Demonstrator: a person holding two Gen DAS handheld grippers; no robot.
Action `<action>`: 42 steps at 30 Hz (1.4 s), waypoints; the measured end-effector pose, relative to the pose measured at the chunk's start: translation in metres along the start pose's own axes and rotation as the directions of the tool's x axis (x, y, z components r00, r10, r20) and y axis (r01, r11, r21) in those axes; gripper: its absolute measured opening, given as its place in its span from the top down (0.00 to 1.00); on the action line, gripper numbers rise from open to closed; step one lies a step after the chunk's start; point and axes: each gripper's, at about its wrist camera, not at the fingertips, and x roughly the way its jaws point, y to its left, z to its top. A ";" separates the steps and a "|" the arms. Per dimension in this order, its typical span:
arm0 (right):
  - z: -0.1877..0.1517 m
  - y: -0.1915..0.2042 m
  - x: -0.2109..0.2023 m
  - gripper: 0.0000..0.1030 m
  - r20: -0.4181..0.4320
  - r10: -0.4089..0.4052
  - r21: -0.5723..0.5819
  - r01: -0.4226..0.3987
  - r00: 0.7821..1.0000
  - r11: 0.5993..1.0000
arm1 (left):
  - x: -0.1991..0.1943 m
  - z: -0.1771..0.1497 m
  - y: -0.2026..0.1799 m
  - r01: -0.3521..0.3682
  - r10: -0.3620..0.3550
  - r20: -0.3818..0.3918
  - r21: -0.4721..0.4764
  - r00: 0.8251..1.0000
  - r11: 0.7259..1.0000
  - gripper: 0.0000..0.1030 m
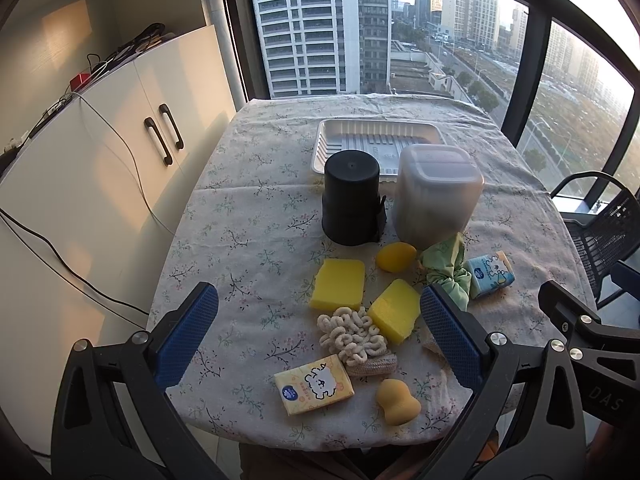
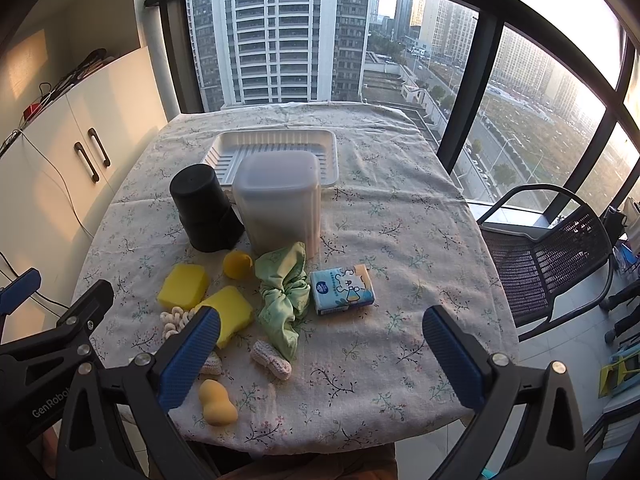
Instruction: Organize soft objects
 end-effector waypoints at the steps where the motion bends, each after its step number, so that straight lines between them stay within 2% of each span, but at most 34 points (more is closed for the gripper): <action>1: 0.000 0.000 0.000 0.00 -0.002 -0.001 0.002 0.001 1.000 1.000 | 0.000 0.000 0.000 0.000 0.000 -0.001 0.000 1.000 1.000 0.01; 25: -0.001 0.000 0.001 0.00 -0.005 0.001 0.001 -0.001 1.000 1.000 | 0.001 -0.001 0.001 -0.004 0.004 -0.005 0.002 1.000 1.000 0.01; 35: -0.009 0.003 0.013 0.00 -0.041 0.009 -0.014 -0.010 0.999 1.000 | 0.009 -0.010 0.005 -0.020 0.020 -0.028 0.020 0.999 1.000 0.01; 42: -0.016 0.010 0.028 0.00 -0.074 0.011 -0.040 -0.014 0.997 0.999 | 0.019 -0.020 0.011 0.023 -0.021 -0.063 0.029 0.998 0.999 0.01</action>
